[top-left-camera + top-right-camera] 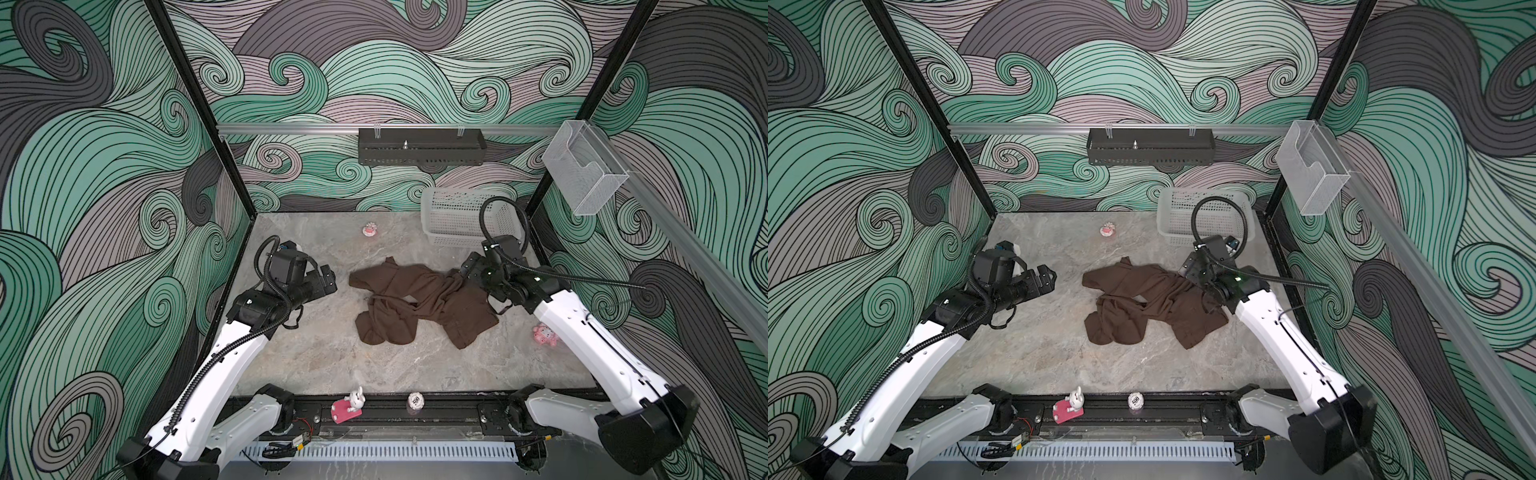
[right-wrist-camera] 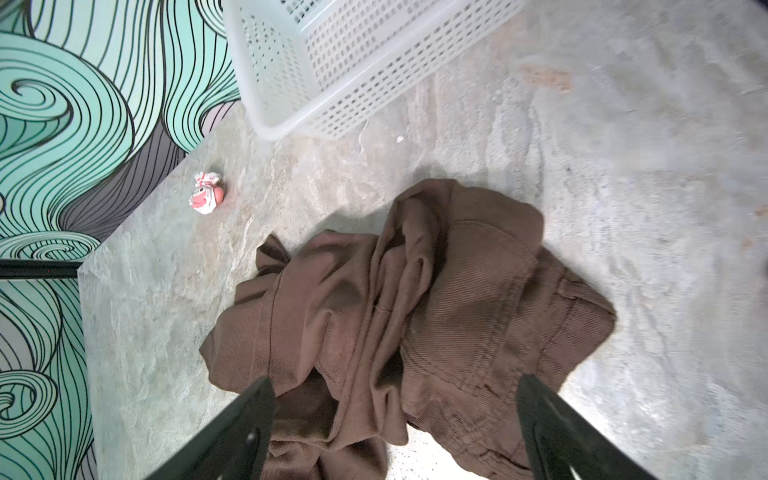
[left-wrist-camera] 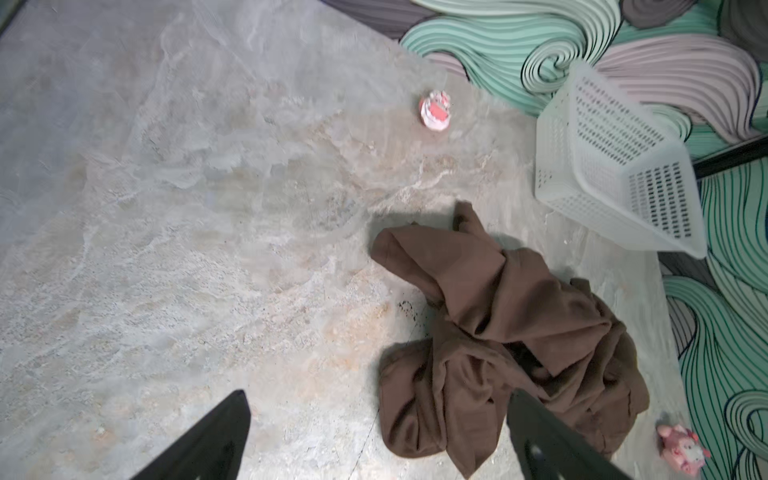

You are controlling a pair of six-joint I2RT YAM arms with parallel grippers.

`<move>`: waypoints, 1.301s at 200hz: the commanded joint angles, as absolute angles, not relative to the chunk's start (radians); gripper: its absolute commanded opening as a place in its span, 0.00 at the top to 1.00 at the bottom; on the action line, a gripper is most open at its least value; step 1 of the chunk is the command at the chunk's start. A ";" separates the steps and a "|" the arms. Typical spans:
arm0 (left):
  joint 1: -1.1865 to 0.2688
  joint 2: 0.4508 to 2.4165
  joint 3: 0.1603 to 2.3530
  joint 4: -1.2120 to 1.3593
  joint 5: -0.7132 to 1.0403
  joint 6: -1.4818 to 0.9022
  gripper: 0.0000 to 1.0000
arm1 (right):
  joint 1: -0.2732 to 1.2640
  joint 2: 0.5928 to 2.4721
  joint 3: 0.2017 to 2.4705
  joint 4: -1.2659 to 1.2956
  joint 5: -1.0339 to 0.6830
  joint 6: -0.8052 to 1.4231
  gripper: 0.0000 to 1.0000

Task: Fold and stack the trousers
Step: 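Grasp the trousers' waistband with the right gripper while the left grasps a leg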

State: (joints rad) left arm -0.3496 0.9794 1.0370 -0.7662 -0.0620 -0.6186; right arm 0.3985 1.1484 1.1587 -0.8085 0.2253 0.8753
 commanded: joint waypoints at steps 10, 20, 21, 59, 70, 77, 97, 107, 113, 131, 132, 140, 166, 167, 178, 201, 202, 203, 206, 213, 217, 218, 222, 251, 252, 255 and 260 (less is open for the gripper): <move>-0.358 1.027 1.047 -0.851 0.100 -0.608 0.04 | 0.348 1.027 1.077 -0.935 0.211 0.901 0.12; -0.359 1.044 1.038 -0.859 0.166 -0.621 0.04 | 0.338 0.981 1.023 -0.935 0.174 0.953 0.13; -0.359 1.046 1.038 -0.861 0.173 -0.623 0.04 | 0.338 0.977 1.017 -0.934 0.170 0.959 0.13; -0.424 1.048 0.931 -0.821 0.274 -0.744 0.04 | 0.332 0.804 0.786 -0.836 -0.013 1.125 0.18; -0.449 1.032 0.889 -0.788 0.275 -0.784 0.04 | 0.332 0.763 0.715 -0.802 -0.056 1.157 0.18; -0.467 1.025 0.865 -0.766 0.275 -0.809 0.04 | 0.329 0.740 0.675 -0.780 -0.079 1.176 0.18; -0.500 1.028 0.823 -0.717 0.265 -0.869 0.03 | 0.306 0.686 0.579 -0.721 -0.101 1.214 0.17; -0.505 1.039 0.824 -0.697 0.265 -0.883 0.03 | 0.273 0.666 0.544 -0.690 -0.120 1.238 0.16; -0.504 1.047 0.834 -0.687 0.263 -0.884 0.03 | 0.247 0.660 0.530 -0.664 -0.130 1.243 0.16; -0.504 1.091 0.881 -0.632 0.226 -0.878 0.03 | 0.168 0.680 0.529 -0.641 -0.144 1.269 0.16; -0.504 1.095 0.885 -0.628 0.224 -0.878 0.03 | 0.164 0.683 0.529 -0.639 -0.146 1.269 0.16; -0.504 1.128 0.915 -0.595 0.206 -0.868 0.02 | 0.133 0.711 0.539 -0.626 -0.152 1.278 0.17; -0.499 1.354 1.140 -0.621 0.220 -0.838 0.03 | 0.076 0.807 0.607 -0.621 -0.130 1.344 0.19; -0.499 1.367 1.151 -0.629 0.223 -0.839 0.03 | 0.075 0.810 0.609 -0.622 -0.129 1.348 0.19; -0.499 1.505 1.294 -0.720 0.256 -0.830 0.04 | 0.070 0.844 0.645 -0.621 -0.088 1.370 0.19; -0.500 1.704 1.475 -0.822 0.246 -0.856 0.04 | 0.046 0.920 0.689 -0.620 -0.056 1.453 0.19; -0.500 1.709 1.478 -0.822 0.245 -0.857 0.04 | 0.045 0.922 0.690 -0.618 -0.057 1.458 0.19; -0.500 1.716 1.482 -0.822 0.246 -0.859 0.04 | 0.043 0.926 0.692 -0.618 -0.058 1.461 0.19; -0.499 1.732 1.490 -0.818 0.252 -0.865 0.04 | 0.040 0.935 0.697 -0.617 -0.057 1.470 0.19; -0.494 1.766 1.507 -0.803 0.264 -0.875 0.04 | 0.036 0.958 0.710 -0.611 -0.061 1.485 0.19; -0.492 1.785 1.515 -0.795 0.269 -0.878 0.04 | 0.030 0.969 0.719 -0.607 -0.063 1.489 0.19; -0.491 1.789 1.518 -0.793 0.271 -0.879 0.04 | 0.030 0.973 0.721 -0.607 -0.064 1.489 0.19; -0.490 1.806 1.527 -0.788 0.275 -0.882 0.03 | 0.028 0.985 0.729 -0.603 -0.066 1.489 0.19; -0.474 1.927 1.609 -0.847 0.279 -0.875 0.02 | 0.015 1.053 0.763 -0.598 -0.075 1.524 0.19; -0.472 1.930 1.611 -0.848 0.279 -0.875 0.02 | 0.016 1.055 0.764 -0.598 -0.075 1.527 0.19; -0.470 1.938 1.616 -0.854 0.280 -0.872 0.02 | 0.013 1.061 0.764 -0.597 -0.077 1.536 0.20; -0.467 1.951 1.622 -0.859 0.279 -0.869 0.02 | 0.005 1.071 0.762 -0.598 -0.084 1.552 0.20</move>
State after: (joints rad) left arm -0.4889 1.8996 1.5558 -0.7639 0.2626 -0.8646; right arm 0.0238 1.0363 0.7418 -0.5980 -0.0875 1.4712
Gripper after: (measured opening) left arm 0.976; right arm 0.806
